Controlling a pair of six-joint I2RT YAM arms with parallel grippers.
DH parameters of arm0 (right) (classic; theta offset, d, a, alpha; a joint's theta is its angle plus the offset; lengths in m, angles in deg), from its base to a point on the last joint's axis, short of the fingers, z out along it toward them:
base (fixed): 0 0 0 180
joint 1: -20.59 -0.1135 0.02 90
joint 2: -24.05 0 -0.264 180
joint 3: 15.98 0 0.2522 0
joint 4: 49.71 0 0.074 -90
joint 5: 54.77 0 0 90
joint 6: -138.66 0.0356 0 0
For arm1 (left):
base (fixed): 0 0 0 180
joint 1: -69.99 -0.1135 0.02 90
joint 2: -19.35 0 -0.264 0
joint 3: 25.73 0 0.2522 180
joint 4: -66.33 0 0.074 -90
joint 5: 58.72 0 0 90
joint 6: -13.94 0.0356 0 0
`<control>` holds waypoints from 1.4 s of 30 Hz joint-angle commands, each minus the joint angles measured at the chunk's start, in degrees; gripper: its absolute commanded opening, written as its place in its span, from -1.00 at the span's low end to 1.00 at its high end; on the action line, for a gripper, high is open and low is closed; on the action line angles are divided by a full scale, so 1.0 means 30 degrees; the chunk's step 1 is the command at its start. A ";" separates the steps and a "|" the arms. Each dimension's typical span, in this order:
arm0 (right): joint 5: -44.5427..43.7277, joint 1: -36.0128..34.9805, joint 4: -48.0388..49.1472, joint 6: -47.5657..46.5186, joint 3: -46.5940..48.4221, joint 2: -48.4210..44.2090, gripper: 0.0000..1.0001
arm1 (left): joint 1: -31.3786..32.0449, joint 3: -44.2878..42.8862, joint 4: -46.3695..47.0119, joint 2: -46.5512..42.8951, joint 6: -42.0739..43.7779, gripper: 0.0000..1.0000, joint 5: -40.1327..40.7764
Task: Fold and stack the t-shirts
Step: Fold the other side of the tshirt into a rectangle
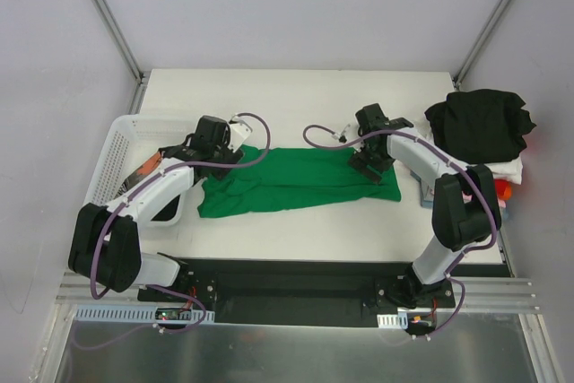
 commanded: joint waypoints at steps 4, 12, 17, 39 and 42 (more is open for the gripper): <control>-0.0023 -0.0364 -0.0516 0.0406 0.0940 -0.0354 1.00 | -0.0171 -0.0827 -0.0127 0.0476 -0.0585 0.66 -0.2048; 0.0474 -0.0598 -0.0340 0.0494 0.1233 0.0465 1.00 | -0.0113 -0.1149 -0.0157 0.1970 -0.1110 0.98 -0.3193; 0.0738 -0.0716 -0.0340 0.0465 0.1555 0.1227 0.93 | -0.0083 -0.1588 -0.0245 0.2673 -0.1229 0.99 -0.3369; 0.1999 -0.0715 -0.0340 0.0231 0.1527 0.2459 0.93 | 0.0765 -0.1063 -0.1444 0.1211 -0.1375 0.99 -0.3747; 0.2057 -0.0686 -0.0281 0.0289 0.1497 0.2517 0.93 | 0.1000 -0.0770 -0.1767 0.1209 -0.1580 0.99 -0.4247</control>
